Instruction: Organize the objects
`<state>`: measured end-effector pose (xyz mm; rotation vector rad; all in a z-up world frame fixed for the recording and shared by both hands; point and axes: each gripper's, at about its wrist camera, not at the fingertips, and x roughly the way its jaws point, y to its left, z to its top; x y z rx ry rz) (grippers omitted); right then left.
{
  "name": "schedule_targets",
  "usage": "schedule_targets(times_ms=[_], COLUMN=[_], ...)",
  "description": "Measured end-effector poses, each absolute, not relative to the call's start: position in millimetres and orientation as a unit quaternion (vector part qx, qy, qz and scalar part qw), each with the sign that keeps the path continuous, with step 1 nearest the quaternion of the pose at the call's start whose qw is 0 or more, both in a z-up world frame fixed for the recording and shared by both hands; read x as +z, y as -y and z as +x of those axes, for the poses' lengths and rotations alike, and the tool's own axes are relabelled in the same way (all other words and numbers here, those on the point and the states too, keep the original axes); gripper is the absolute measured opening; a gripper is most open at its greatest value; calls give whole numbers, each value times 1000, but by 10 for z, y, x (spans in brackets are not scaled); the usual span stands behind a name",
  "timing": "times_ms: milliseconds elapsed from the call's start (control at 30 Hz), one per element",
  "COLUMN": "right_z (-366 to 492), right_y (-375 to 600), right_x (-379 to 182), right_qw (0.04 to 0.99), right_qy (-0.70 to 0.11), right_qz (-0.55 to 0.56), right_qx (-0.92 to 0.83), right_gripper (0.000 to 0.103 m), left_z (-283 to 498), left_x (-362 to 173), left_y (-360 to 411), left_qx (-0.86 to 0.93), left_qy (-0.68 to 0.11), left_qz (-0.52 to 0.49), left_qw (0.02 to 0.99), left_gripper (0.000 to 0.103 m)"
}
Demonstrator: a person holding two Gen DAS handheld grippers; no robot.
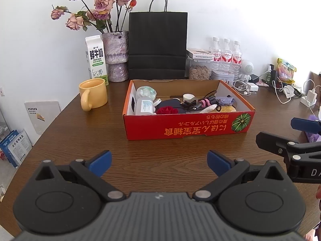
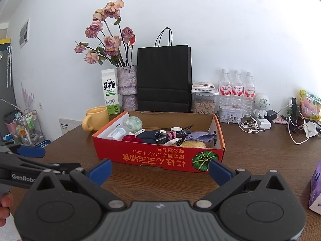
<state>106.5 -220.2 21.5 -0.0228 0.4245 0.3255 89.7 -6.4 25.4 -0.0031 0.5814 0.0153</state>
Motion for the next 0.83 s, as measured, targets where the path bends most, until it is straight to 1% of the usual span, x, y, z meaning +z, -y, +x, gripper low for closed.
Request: schedule_targets(times_ms=[833], right_z=[1058], right_y=[2192], right_x=[186], right_qw=[964], right_qy=[-211], right_qz=[-12], right_qx=[161], right_gripper=[103], left_z=[884], left_x=[255], left_y=[64], left_qx=[-2], left_qy=[-285], left_qz=[-6], left_qw=[958], left_gripper=[103])
